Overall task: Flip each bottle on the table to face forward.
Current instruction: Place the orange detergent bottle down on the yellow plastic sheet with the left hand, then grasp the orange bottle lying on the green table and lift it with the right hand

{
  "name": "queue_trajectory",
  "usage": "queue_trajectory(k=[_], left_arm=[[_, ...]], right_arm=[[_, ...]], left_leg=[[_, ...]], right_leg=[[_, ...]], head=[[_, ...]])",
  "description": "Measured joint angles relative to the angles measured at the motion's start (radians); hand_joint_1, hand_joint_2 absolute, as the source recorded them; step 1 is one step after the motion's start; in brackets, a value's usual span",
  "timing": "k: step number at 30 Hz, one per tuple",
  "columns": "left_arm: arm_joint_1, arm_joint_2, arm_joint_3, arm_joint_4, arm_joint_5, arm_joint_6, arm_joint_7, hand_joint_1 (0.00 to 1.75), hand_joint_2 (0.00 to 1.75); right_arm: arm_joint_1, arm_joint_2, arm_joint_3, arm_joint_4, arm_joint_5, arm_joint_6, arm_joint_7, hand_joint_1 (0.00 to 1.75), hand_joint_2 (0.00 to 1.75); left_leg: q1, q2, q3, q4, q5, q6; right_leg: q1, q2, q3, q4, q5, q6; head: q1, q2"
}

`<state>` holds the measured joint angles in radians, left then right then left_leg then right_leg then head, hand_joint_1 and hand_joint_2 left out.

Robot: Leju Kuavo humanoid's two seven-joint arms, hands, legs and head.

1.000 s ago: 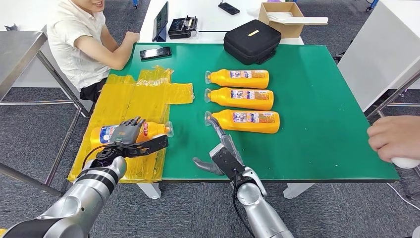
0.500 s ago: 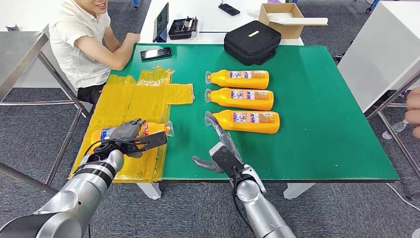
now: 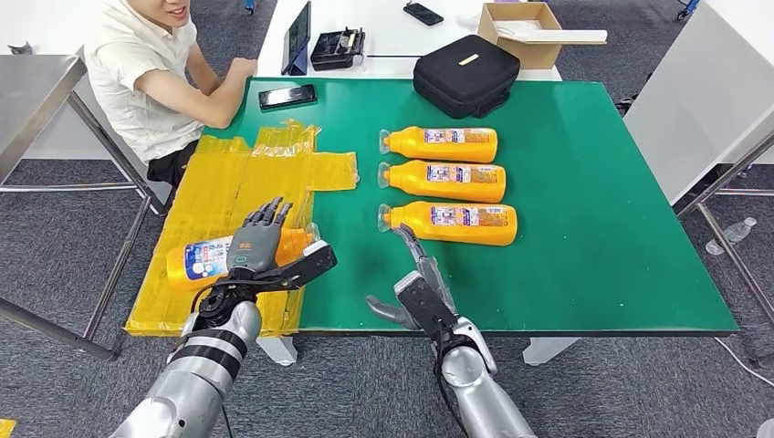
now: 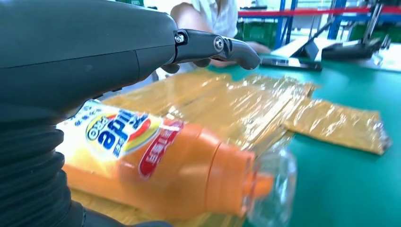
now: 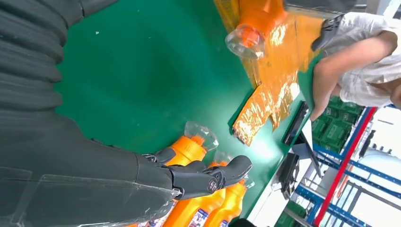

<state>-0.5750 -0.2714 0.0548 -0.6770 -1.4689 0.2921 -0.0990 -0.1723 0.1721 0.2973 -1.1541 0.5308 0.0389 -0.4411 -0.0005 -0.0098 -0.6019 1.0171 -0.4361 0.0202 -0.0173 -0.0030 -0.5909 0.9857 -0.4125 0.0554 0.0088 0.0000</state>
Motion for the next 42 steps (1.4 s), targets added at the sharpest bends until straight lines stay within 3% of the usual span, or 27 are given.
queue_trajectory(k=[7, 14, 22, 27, 32, 36, 42], left_arm=[[0.056, -0.019, -0.056, -0.127, 0.007, 0.058, -0.018, 0.00, 1.75], [0.145, -0.061, -0.123, -0.363, 0.324, 0.049, -0.153, 0.00, 1.75], [0.209, -0.065, -0.184, -0.501, 0.298, 0.146, -0.176, 0.00, 1.75], [0.297, -0.064, -0.236, -0.591, 0.444, 0.143, -0.248, 0.00, 1.75], [0.405, -0.052, -0.303, -0.659, 0.812, -0.074, -0.301, 0.00, 1.75], [0.445, -0.046, -0.345, -0.663, 0.853, -0.112, -0.300, 0.00, 1.75], [0.438, -0.042, -0.398, -0.654, 0.868, -0.100, -0.298, 0.00, 1.75]], right_arm=[[0.019, 0.003, -0.018, -0.026, 0.011, 0.000, 0.005, 0.00, 1.75], [0.049, 0.004, -0.031, -0.065, 0.060, -0.006, 0.038, 0.00, 1.75], [0.063, -0.002, -0.049, -0.110, 0.123, -0.048, 0.065, 0.00, 1.75], [0.107, -0.027, -0.113, -0.167, 0.401, -0.203, 0.155, 0.00, 1.75], [0.171, -0.102, -0.206, -0.232, 0.804, -0.279, 0.298, 0.00, 1.75], [0.140, -0.162, -0.272, -0.205, 0.925, -0.249, 0.352, 0.00, 1.75], [0.023, -0.191, -0.286, -0.039, 1.016, -0.255, 0.398, 0.00, 1.75]], left_leg=[[0.001, 0.000, -0.002, 0.000, 0.000, 0.000], [0.000, 0.000, -0.004, 0.000, 0.000, 0.000], [0.001, 0.000, -0.003, 0.000, 0.000, 0.000], [0.000, 0.000, -0.005, 0.000, -0.001, 0.000], [-0.001, -0.001, -0.007, 0.000, -0.002, 0.001], [-0.002, 0.001, -0.008, 0.000, -0.001, 0.001], [-0.002, 0.002, -0.005, 0.000, 0.001, 0.002]], right_leg=[[0.001, 0.000, -0.003, 0.000, 0.000, 0.000], [0.000, 0.000, -0.004, 0.000, 0.000, 0.000], [0.000, 0.000, -0.004, 0.000, 0.000, 0.000], [0.000, 0.000, -0.005, -0.001, 0.000, 0.000], [-0.001, 0.000, -0.006, -0.001, -0.001, 0.000], [-0.002, 0.000, -0.007, -0.001, 0.000, 0.001], [-0.002, 0.001, -0.006, -0.001, 0.001, 0.001]], head=[[0.000, 0.000], [0.000, 0.000], [0.000, 0.000], [0.000, 0.000], [-0.001, 0.000], [-0.001, 0.000], [-0.001, 0.000]])
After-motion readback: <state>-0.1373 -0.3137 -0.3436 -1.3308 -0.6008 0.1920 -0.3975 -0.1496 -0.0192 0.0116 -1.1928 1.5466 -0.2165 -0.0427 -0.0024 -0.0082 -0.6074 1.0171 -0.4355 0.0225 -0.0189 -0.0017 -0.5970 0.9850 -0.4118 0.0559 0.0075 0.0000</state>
